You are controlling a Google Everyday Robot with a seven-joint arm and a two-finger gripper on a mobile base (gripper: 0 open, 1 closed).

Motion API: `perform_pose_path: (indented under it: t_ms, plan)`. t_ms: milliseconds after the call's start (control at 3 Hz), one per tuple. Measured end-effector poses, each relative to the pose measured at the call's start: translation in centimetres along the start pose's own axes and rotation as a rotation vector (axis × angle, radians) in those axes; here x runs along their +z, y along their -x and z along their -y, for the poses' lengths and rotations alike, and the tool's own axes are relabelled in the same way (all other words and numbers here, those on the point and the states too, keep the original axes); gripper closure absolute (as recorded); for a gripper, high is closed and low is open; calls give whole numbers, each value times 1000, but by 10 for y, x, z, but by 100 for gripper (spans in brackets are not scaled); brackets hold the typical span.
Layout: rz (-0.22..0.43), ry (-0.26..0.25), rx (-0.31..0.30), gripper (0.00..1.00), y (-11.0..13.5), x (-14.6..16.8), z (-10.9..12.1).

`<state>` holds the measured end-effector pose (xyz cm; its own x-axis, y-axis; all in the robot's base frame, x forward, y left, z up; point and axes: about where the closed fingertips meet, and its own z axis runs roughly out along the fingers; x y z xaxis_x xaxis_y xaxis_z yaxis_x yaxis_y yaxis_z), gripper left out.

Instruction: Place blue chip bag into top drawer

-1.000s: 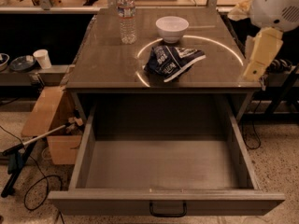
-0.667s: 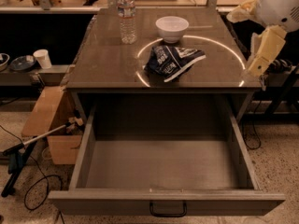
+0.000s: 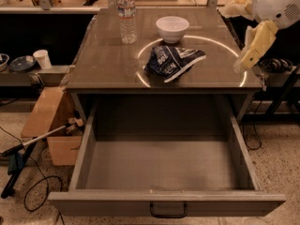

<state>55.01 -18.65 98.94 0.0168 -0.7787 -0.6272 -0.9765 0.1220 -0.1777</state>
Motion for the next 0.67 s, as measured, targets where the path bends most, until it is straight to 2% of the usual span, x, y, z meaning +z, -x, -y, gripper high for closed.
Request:
perform_pose_path:
  t_ms: [667]
  plan:
    - [67, 42, -47, 0, 21, 40, 9]
